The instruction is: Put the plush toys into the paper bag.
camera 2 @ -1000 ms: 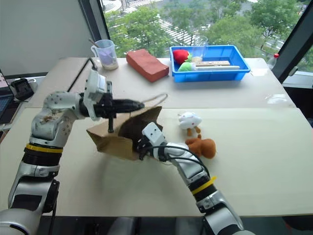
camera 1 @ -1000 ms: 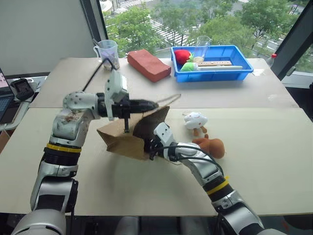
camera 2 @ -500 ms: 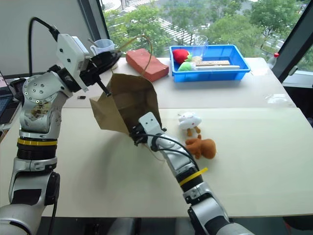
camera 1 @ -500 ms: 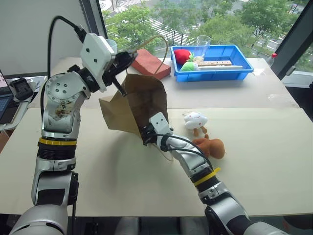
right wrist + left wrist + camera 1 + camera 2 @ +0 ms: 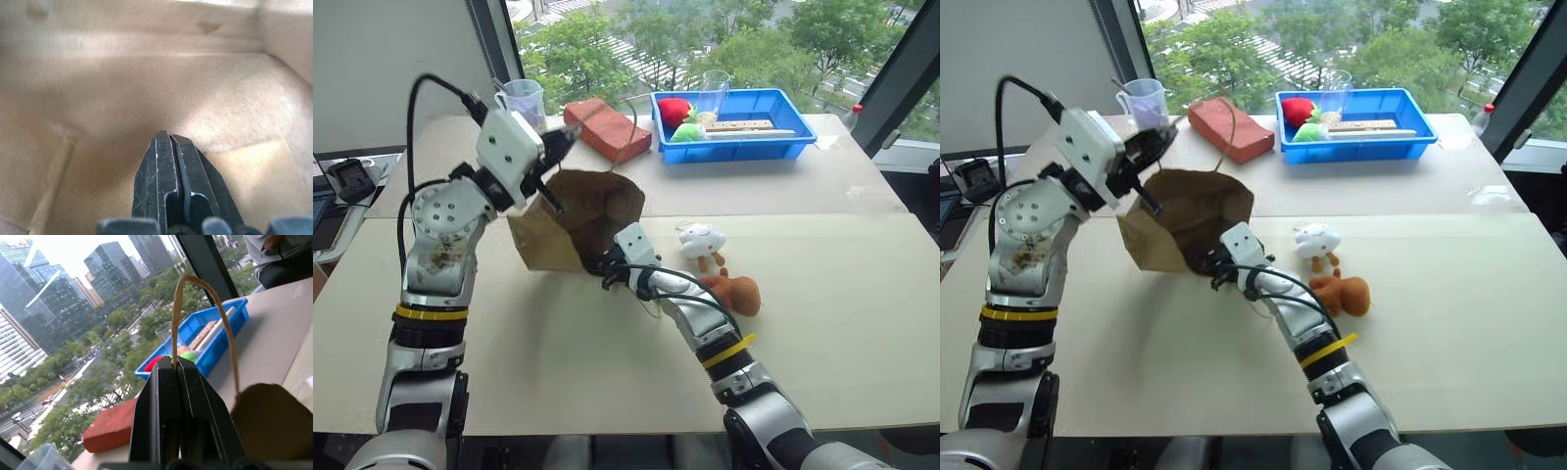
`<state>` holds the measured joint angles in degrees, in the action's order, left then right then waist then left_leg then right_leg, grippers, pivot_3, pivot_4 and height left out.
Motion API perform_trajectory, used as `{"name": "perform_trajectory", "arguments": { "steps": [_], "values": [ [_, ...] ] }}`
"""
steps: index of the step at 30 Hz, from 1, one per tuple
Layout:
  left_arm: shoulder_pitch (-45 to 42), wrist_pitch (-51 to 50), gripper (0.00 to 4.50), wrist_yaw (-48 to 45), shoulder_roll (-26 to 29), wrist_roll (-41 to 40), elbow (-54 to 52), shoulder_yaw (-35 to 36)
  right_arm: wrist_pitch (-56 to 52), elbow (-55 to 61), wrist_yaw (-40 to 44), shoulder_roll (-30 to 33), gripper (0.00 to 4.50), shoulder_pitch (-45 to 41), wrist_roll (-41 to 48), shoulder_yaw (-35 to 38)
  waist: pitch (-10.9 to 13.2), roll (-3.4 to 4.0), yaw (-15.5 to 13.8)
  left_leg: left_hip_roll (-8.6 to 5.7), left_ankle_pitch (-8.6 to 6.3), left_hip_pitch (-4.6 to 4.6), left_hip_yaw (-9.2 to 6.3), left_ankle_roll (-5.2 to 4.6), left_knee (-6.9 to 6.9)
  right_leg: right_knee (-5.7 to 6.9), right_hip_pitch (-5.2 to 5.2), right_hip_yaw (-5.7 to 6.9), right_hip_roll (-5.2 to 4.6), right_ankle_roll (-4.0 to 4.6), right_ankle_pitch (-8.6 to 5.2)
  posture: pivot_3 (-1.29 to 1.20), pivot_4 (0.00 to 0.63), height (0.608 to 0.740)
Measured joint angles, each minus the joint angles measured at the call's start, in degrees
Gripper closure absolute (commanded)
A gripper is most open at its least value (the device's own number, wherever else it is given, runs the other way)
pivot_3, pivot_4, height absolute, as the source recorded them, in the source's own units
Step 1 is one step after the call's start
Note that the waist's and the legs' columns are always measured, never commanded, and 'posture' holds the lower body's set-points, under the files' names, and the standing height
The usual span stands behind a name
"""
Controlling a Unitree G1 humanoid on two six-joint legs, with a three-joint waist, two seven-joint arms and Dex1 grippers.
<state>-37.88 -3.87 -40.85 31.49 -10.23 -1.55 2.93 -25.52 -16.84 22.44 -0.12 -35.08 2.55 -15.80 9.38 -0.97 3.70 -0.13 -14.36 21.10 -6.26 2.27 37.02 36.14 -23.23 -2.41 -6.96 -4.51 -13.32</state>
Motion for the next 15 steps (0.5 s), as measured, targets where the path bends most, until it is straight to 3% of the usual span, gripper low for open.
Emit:
{"name": "perform_trajectory", "arguments": {
  "steps": [3, 6, 15],
  "values": [
    [0.07, 0.29, 4.50, -2.92, -0.03, -1.36, 0.19, -0.76, -0.50, 4.81, 4.02, 0.75, 4.49, 1.13, 2.28, 0.19, 0.00, 0.00, 0.14, 0.00, 0.00, 0.02, 0.00, 0.00, -0.03, -0.01, -0.01, 0.00, 0.00, 0.00, 0.00, 0.00, 0.150, 0.740],
    [0.08, 0.84, 4.50, -4.98, -0.05, -1.63, 1.14, -1.62, -1.54, 9.67, 6.34, 1.29, 3.64, 1.19, 4.08, 0.59, 0.00, 0.00, 0.27, 0.00, 0.00, 0.01, 0.00, -0.01, -0.05, 0.00, -0.01, 0.00, 0.00, 0.00, 0.00, 0.00, 0.150, 0.740],
    [2.15, 2.95, 4.50, -10.64, -0.07, -3.15, 4.15, -2.77, -14.05, 31.22, 10.78, 10.20, 0.40, 1.96, 15.00, 8.27, 0.00, 0.00, -0.04, 0.00, -0.01, 0.04, 0.00, -0.01, -0.06, -0.05, -0.01, 0.01, 0.00, 0.00, 0.00, 0.00, 0.150, 0.740]
  ]
}}
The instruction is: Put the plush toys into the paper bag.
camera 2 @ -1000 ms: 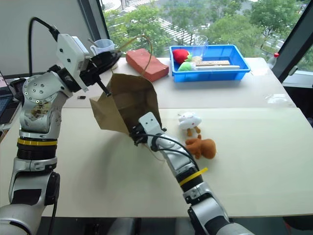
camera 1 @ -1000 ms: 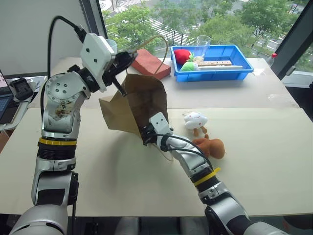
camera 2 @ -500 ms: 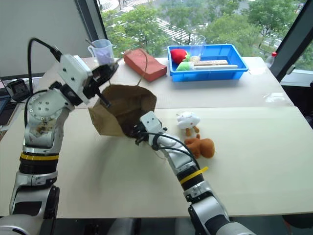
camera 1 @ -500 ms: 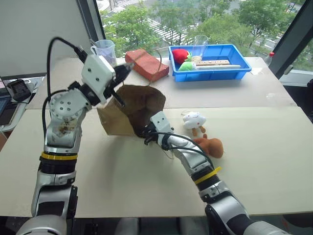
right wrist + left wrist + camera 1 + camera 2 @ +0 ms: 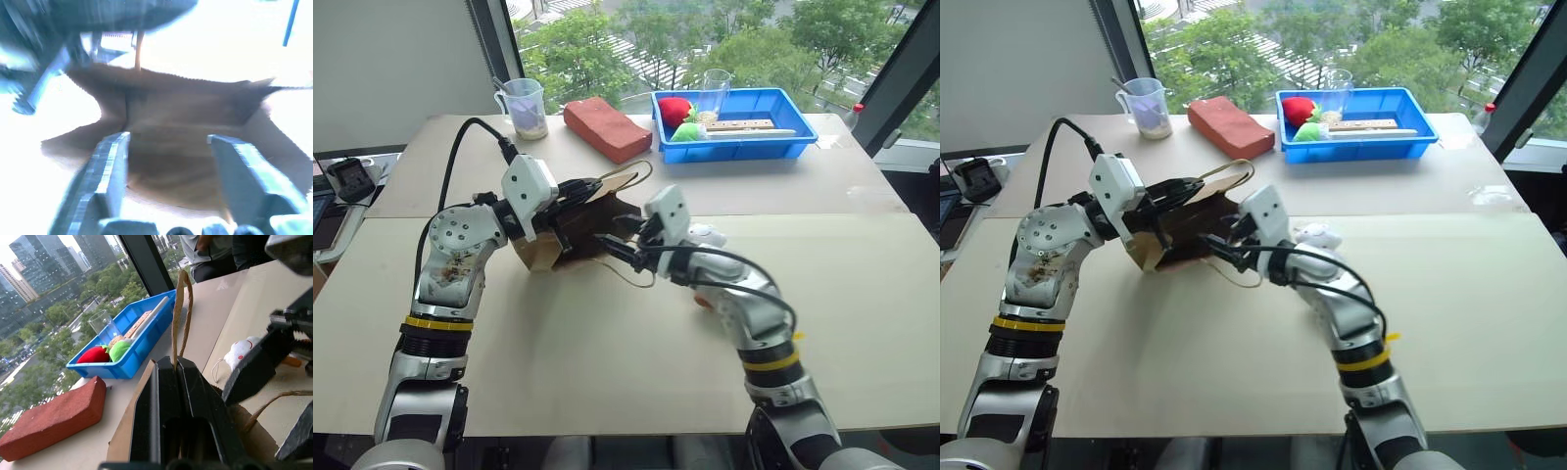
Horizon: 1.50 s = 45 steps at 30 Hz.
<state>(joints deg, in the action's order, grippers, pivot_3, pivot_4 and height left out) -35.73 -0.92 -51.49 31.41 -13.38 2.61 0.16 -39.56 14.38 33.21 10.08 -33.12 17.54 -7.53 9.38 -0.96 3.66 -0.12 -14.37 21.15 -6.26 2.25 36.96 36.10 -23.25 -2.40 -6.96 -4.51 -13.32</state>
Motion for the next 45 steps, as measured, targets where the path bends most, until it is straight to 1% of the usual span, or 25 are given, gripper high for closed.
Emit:
{"name": "perform_trajectory", "arguments": {
  "steps": [1, 4, 7, 8, 11, 13, 16, 21, 23, 26, 30, 33, 35, 40, 42, 45],
  "values": [
    [-0.02, 0.42, 4.50, -0.33, -0.02, 0.00, 0.43, -0.03, -3.23, 2.96, 0.11, 1.40, 0.09, 0.01, 2.54, 1.99, 0.00, 0.00, -0.04, 0.00, 0.00, 0.00, 0.00, -0.01, 0.00, 0.00, 0.00, 0.00, 0.00, 0.00, 0.00, 0.00, 0.150, 0.740],
    [-0.02, 0.94, 4.50, -0.86, -0.03, -0.07, 0.75, -0.05, -10.30, 8.99, 0.55, 6.61, 0.03, 0.19, 8.33, 7.41, 0.00, -0.01, -0.32, -0.01, -0.01, 0.02, 0.00, -0.01, 0.00, -0.03, 0.02, 0.00, 0.00, 0.00, 0.00, 0.00, 0.150, 0.740],
    [0.16, 0.57, 4.50, -1.36, 0.26, -0.78, 0.56, 0.22, -14.82, 13.04, 3.15, 18.01, 0.03, 4.20, 10.83, 11.86, 0.01, -0.01, -1.23, -0.01, -0.03, 0.05, 0.00, -0.06, 0.00, -0.17, 0.07, 0.01, -0.01, 0.00, 0.00, 0.00, 0.150, 0.740],
    [0.19, 0.08, 4.50, -1.52, 0.40, -1.38, 0.54, 0.51, -15.45, 13.22, 4.08, 20.93, 0.03, 5.89, 10.80, 12.96, 0.01, -0.03, -1.33, 0.00, -0.04, 0.06, 0.01, -0.07, 0.01, -0.24, 0.07, 0.02, 0.00, -0.01, -0.01, 0.00, 0.150, 0.740],
    [0.43, -2.17, 4.50, -2.64, 0.93, -3.23, -1.15, 0.75, -13.93, 11.93, 9.99, 32.85, 0.03, 14.01, 10.09, 13.67, 0.02, -0.04, -1.66, -0.01, -0.06, 0.09, 0.05, -0.11, 0.02, -0.33, 0.10, 0.01, -0.01, -0.02, -0.01, 0.00, 0.150, 0.740],
    [0.54, -3.16, 4.50, -3.30, 1.70, -4.03, -2.05, 0.88, -11.23, 8.53, 13.10, 37.18, 0.03, 17.89, 8.55, 13.93, 0.03, -0.05, -1.56, -0.01, -0.06, 0.08, 0.10, -0.11, 0.06, -0.37, 0.10, -0.02, -0.01, -0.02, -0.01, 0.00, 0.150, 0.740],
    [0.55, -3.69, 4.50, -3.84, 2.12, -4.67, -2.95, 0.89, -6.74, 3.49, 16.77, 40.52, 0.03, 21.28, 6.73, 13.54, 0.04, -0.07, -1.06, 0.01, -0.06, 0.01, 0.14, -0.11, 0.11, -0.38, 0.10, -0.05, -0.01, -0.02, -0.02, 0.00, 0.150, 0.740],
    [0.55, -4.42, 4.50, -4.09, 2.16, -4.69, -3.27, 0.85, -1.25, -3.03, 18.09, 40.61, 0.03, 21.50, 3.42, 10.09, 0.04, -0.08, -1.15, 0.00, -0.06, -0.01, 0.15, -0.10, 0.16, -0.32, 0.11, -0.06, -0.01, -0.02, -0.02, 0.00, 0.150, 0.740],
    [0.68, -4.79, 4.50, -4.07, 2.28, -4.68, -3.80, 0.87, -0.11, -5.36, 17.79, 39.23, 0.56, 20.91, 2.90, 9.88, 0.05, -0.08, -1.24, 0.00, -0.06, 0.02, 0.15, -0.10, 0.17, -0.35, 0.12, -0.06, -0.01, -0.02, -0.01, 0.00, 0.150, 0.740],
    [1.10, -5.39, 4.50, -3.95, 2.40, -4.69, -4.84, 0.87, 0.52, -6.52, 17.72, 37.62, 1.56, 20.32, 2.91, 9.36, 0.05, -0.08, -1.40, 0.01, -0.06, 0.02, 0.14, -0.10, 0.16, -0.35, 0.11, -0.05, -0.01, -0.02, -0.02, 0.00, 0.150, 0.740],
    [2.15, -5.61, 4.50, -3.67, 2.73, -4.69, -5.66, 0.87, 0.57, -6.30, 18.48, 37.62, 2.87, 20.33, 3.53, 9.27, 0.05, -0.08, -1.50, 0.00, -0.06, 0.04, 0.14, -0.10, 0.16, -0.38, 0.11, -0.05, -0.01, -0.02, -0.02, 0.00, 0.150, 0.740],
    [2.16, -5.62, 4.50, -3.55, 2.90, -4.69, -5.94, 0.91, 0.00, -4.93, 19.34, 37.64, 3.95, 20.32, 4.98, 9.92, 0.05, -0.08, -1.51, 0.01, -0.06, 0.04, 0.14, -0.10, 0.17, -0.38, 0.12, -0.05, -0.01, -0.02, -0.02, 0.00, 0.150, 0.740],
    [2.21, -5.62, 4.50, -3.48, 2.96, -4.69, -6.20, 0.92, -1.76, -3.46, 20.05, 37.79, 4.46, 19.61, 7.23, 11.07, 0.05, -0.08, -1.50, 0.01, -0.06, 0.04, 0.14, -0.10, 0.18, -0.37, 0.12, -0.05, -0.01, -0.02, -0.02, 0.00, 0.150, 0.740],
    [2.25, -5.63, 4.50, -3.30, 3.00, -4.72, -6.31, 0.94, -9.38, 3.42, 20.50, 38.16, 4.47, 13.09, 15.16, 13.26, 0.05, -0.08, -1.27, 0.02, -0.06, 0.01, 0.13, -0.10, 0.18, -0.35, 0.12, -0.04, -0.01, -0.02, -0.02, 0.00, 0.150, 0.740],
    [2.22, -5.64, 4.50, -3.28, 2.93, -4.73, -6.29, 0.93, -12.15, 5.78, 18.32, 35.38, 4.47, 8.99, 17.24, 12.83, 0.05, -0.08, -1.20, 0.02, -0.06, 0.01, 0.13, -0.10, 0.17, -0.35, 0.12, -0.03, -0.01, -0.02, -0.02, 0.00, 0.150, 0.740],
    [1.79, -5.67, 4.50, -3.22, 2.60, -4.76, -6.28, 0.79, -15.36, 6.67, 12.92, 28.27, 4.47, 3.51, 17.70, 8.99, 0.05, -0.08, -1.23, 0.02, -0.06, 0.02, 0.11, -0.10, 0.18, -0.33, 0.11, -0.03, -0.01, -0.02, -0.02, 0.00, 0.150, 0.740]
  ]
}}
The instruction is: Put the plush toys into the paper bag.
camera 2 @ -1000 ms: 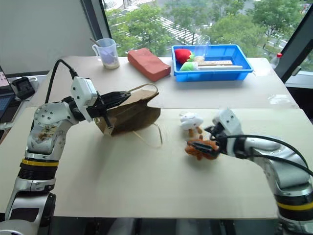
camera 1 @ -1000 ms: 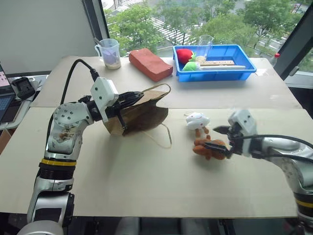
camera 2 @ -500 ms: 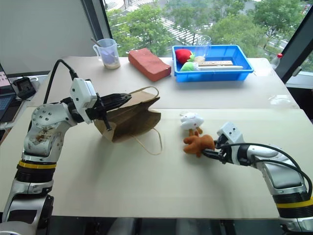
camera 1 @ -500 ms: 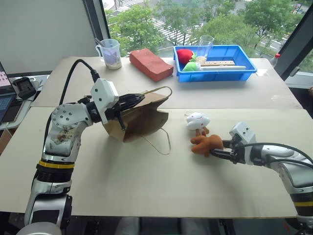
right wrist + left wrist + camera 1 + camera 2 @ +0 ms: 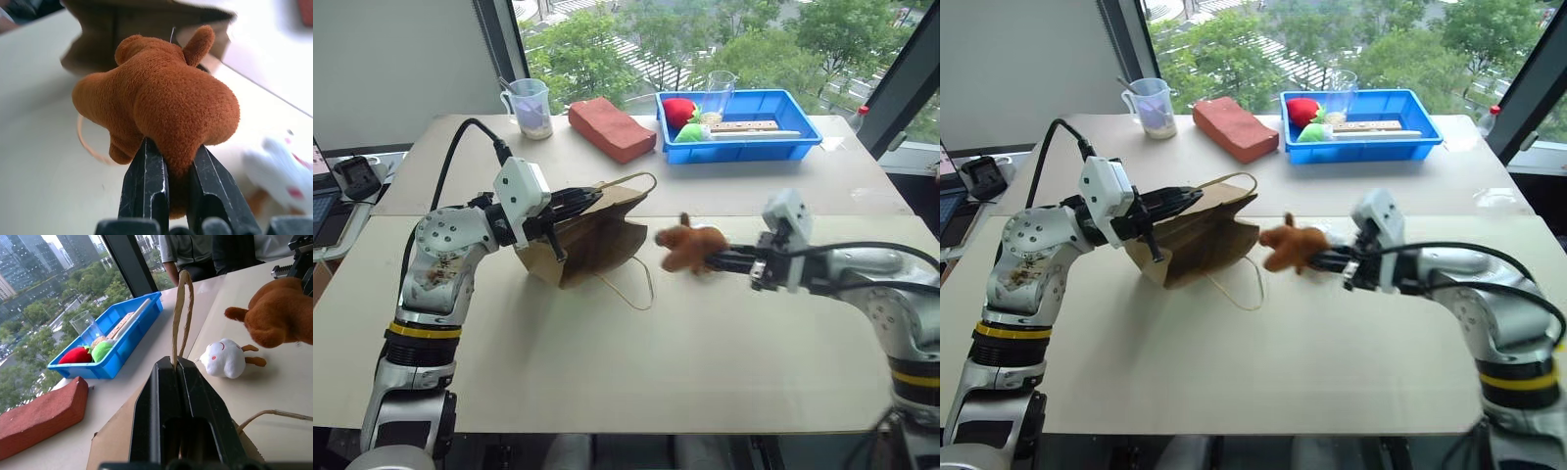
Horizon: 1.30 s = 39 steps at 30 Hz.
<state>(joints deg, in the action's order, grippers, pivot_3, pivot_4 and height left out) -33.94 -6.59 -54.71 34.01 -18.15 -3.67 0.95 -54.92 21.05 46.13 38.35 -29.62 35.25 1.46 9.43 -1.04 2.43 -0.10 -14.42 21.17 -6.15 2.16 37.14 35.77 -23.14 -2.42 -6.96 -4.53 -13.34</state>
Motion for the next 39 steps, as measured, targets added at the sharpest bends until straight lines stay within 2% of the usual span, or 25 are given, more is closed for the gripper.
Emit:
{"name": "perform_trajectory", "arguments": {
  "steps": [4, 8, 12, 14, 17, 24, 31, 33, 36, 39],
  "values": [
    [-0.70, -0.16, 4.50, 0.15, -0.64, 0.01, -0.02, -0.17, -0.34, -4.93, -6.66, -9.55, 4.47, -5.31, -4.26, -8.60, 0.00, 0.01, -0.15, -0.02, 0.01, 0.03, -0.02, 0.01, 0.00, 0.06, -0.05, 0.00, 0.00, 0.01, 0.00, 0.00, 0.150, 0.740],
    [-1.32, -0.89, 4.50, 0.25, -1.12, -0.01, -0.25, -0.41, 2.73, -14.75, -11.93, -18.80, 4.47, -10.50, -10.96, -14.80, -0.01, 0.01, 0.19, -0.01, 0.03, 0.04, -0.03, 0.05, -0.04, 0.22, -0.11, 0.01, 0.00, 0.02, 0.01, 0.00, 0.150, 0.740],
    [-1.39, -1.09, 4.50, 0.26, -1.76, 0.01, -0.45, -0.75, 6.06, -21.92, -13.83, -26.59, 4.47, -14.34, -14.96, -19.35, -0.01, 0.03, 0.46, -0.01, 0.05, 0.03, -0.06, 0.08, -0.15, 0.33, -0.18, 0.02, 0.01, 0.02, 0.01, 0.00, 0.150, 0.740],
    [-1.40, -1.11, 4.50, 0.25, -1.78, 0.02, -0.49, -0.77, 7.45, -23.95, -13.89, -29.34, 3.44, -15.63, -16.22, -20.44, -0.01, 0.03, 0.46, -0.01, 0.05, 0.04, -0.06, 0.09, -0.15, 0.33, -0.19, 0.02, 0.01, 0.02, 0.01, 0.00, 0.150, 0.740],
    [-1.40, -1.10, 4.50, 0.23, -1.79, 0.03, -0.49, -0.80, 8.78, -25.29, -13.45, -31.53, 2.43, -16.33, -17.22, -21.55, -0.01, 0.03, 0.30, -0.01, 0.05, 0.04, -0.07, 0.09, -0.16, 0.32, -0.19, 0.03, 0.00, 0.02, 0.01, 0.00, 0.150, 0.740],
    [-1.39, -0.97, 4.50, 0.00, -1.78, 0.03, -0.43, -0.80, 9.59, -24.02, -12.05, -30.33, 0.03, -15.85, -18.22, -20.47, -0.01, 0.04, 0.45, -0.01, 0.05, 0.03, -0.07, 0.09, -0.16, 0.34, -0.19, 0.03, 0.01, 0.02, 0.01, 0.00, 0.150, 0.740],
    [-1.43, -0.78, 4.50, -0.57, -1.77, 0.04, -0.04, -0.81, 9.31, -16.87, -11.85, -26.66, 0.03, -12.20, -18.02, -16.42, -0.01, 0.03, 0.39, -0.01, 0.05, 0.04, -0.08, 0.08, -0.16, 0.33, -0.19, 0.04, 0.00, 0.02, 0.01, 0.00, 0.150, 0.740],
    [-1.38, -0.71, 4.50, -0.69, -1.64, 0.04, 0.04, -0.76, 8.60, -13.03, -11.71, -23.54, 0.03, -9.65, -17.01, -13.87, -0.01, 0.03, 0.06, -0.02, 0.04, 0.05, -0.08, 0.08, -0.16, 0.30, -0.16, 0.03, 0.00, 0.02, 0.01, 0.00, 0.150, 0.740],
    [-1.14, -0.65, 4.50, -1.04, -1.19, 0.03, 0.03, -0.66, 8.33, -7.98, -11.03, -15.06, 0.03, -4.92, -16.89, -9.67, -0.01, 0.03, -0.19, -0.02, 0.04, 0.07, -0.08, 0.07, -0.15, 0.21, -0.11, 0.04, -0.01, 0.02, 0.01, 0.00, 0.150, 0.740],
    [-0.76, -0.60, 4.50, -1.14, -0.51, 0.02, -0.03, -0.42, 8.55, -7.73, -10.26, -7.96, 0.03, -0.73, -18.09, -6.08, -0.01, 0.03, -0.04, -0.02, 0.03, 0.06, -0.07, 0.06, -0.16, 0.08, -0.11, 0.04, 0.00, 0.02, 0.01, 0.00, 0.150, 0.740]
  ]
}}
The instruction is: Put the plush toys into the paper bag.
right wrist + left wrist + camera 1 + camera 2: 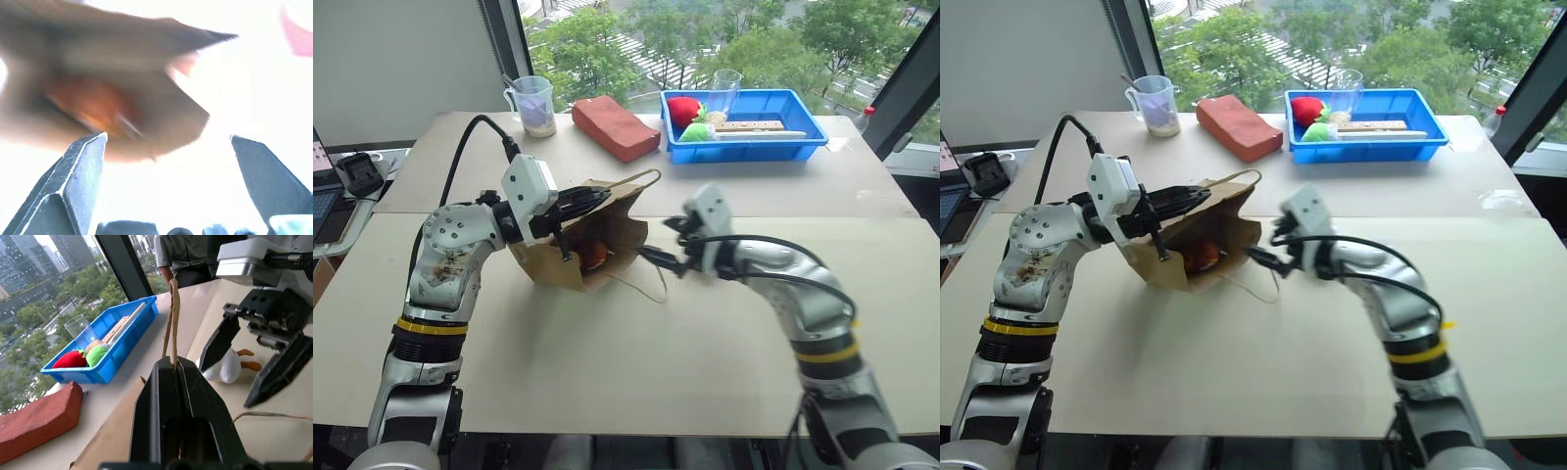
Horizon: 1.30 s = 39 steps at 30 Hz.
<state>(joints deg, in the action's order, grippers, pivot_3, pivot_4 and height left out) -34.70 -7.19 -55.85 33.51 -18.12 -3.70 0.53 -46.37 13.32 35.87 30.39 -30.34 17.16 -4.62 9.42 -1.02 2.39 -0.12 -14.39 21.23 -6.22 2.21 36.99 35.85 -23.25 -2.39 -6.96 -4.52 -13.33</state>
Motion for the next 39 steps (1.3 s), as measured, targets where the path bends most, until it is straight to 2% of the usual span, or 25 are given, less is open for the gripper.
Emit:
{"name": "perform_trajectory", "arguments": {
  "steps": [2, 4, 7, 11, 16, 19, 24, 25, 32, 39],
  "values": [
    [0.11, 0.00, 4.50, -0.01, 0.08, 0.00, -0.03, 0.08, 1.37, -2.43, 0.07, 3.29, 0.03, 1.11, -1.30, 1.55, 0.00, 0.00, 0.44, 0.00, 0.00, -0.05, 0.06, 0.00, 0.01, -0.05, 0.00, -0.04, 0.00, 0.00, 0.00, 0.00, 0.150, 0.740],
    [0.22, 0.00, 4.50, -0.02, 0.11, 0.00, -0.05, 0.09, 2.39, -4.55, -0.33, 3.94, 0.03, 1.22, -2.46, 2.60, 0.00, -0.01, 0.67, 0.01, 0.00, -0.08, 0.07, 0.00, 0.01, -0.05, 0.00, -0.04, 0.00, 0.00, 0.00, 0.00, 0.150, 0.740],
    [0.76, 0.00, 4.50, -0.01, 0.19, 0.00, -0.25, 0.10, 5.70, -11.02, -1.95, 2.79, 0.03, -0.10, -4.54, 2.70, 0.00, -0.01, 0.90, 0.02, 0.00, -0.10, 0.07, 0.00, 0.01, -0.03, 0.01, -0.05, 0.01, 0.00, 0.00, 0.00, 0.150, 0.740],
    [0.83, 0.00, 4.50, 0.01, 0.37, 0.00, -0.41, 0.13, 8.77, -20.38, -2.38, -2.01, 0.03, -3.32, -5.07, 2.64, 0.00, 0.00, 0.99, 0.02, 0.01, -0.08, 0.06, 0.00, 0.01, -0.01, 0.01, -0.04, 0.00, 0.01, 0.00, 0.00, 0.150, 0.740],
    [0.70, 0.00, 4.50, -0.09, 0.38, 0.00, -0.45, 0.12, 10.95, -26.64, -2.19, -5.00, 1.47, -5.74, -4.90, 2.68, 0.01, 0.00, 0.77, 0.01, 0.01, -0.04, 0.05, 0.01, 0.00, 0.05, 0.03, -0.04, 0.00, 0.01, 0.01, 0.00, 0.150, 0.740],
    [0.70, 0.00, 4.50, -0.34, 0.70, 0.00, -0.45, 0.13, 12.27, -27.87, -2.10, -5.00, 2.52, -5.78, -5.13, 2.71, 0.01, 0.01, 0.60, 0.01, 0.01, -0.04, 0.05, 0.01, 0.00, 0.04, 0.04, -0.04, 0.00, 0.01, 0.00, 0.00, 0.150, 0.740],
    [0.72, 0.00, 4.50, -0.51, 0.75, 0.00, -0.58, 0.14, 11.80, -24.61, -1.07, -4.89, 4.18, -3.90, -4.23, 3.55, 0.01, 0.01, 0.44, 0.01, 0.01, -0.04, 0.05, 0.01, 0.00, 0.03, 0.04, -0.04, 0.00, 0.00, 0.00, 0.00, 0.150, 0.740],
    [0.72, 0.00, 4.50, -0.51, 0.76, 0.00, -0.58, 0.14, 11.53, -23.90, -0.93, -4.81, 4.40, -3.62, -3.94, 3.59, 0.01, 0.01, 0.41, 0.01, 0.01, -0.04, 0.05, 0.01, 0.00, 0.04, 0.04, -0.04, 0.00, 0.00, 0.00, 0.00, 0.150, 0.740],
    [0.72, 0.00, 4.50, -1.11, 0.89, -0.02, -0.58, 0.31, -6.10, -1.60, 5.52, -0.61, 4.47, -0.22, 10.38, 5.90, 0.02, 0.03, 0.23, 0.02, -0.01, -0.02, 0.03, -0.01, 0.01, 0.04, 0.04, -0.02, 0.00, 0.00, 0.00, 0.00, 0.150, 0.740],
    [0.12, 0.76, 4.50, -1.65, 0.27, -0.01, -0.34, -0.22, -11.70, 1.22, 1.33, -8.57, 4.47, -3.98, 14.69, 3.37, 0.02, 0.03, 0.25, 0.01, 0.00, -0.08, 0.03, -0.01, 0.04, 0.03, 0.03, -0.02, 0.01, 0.00, 0.00, 0.00, 0.150, 0.740]
  ]
}}
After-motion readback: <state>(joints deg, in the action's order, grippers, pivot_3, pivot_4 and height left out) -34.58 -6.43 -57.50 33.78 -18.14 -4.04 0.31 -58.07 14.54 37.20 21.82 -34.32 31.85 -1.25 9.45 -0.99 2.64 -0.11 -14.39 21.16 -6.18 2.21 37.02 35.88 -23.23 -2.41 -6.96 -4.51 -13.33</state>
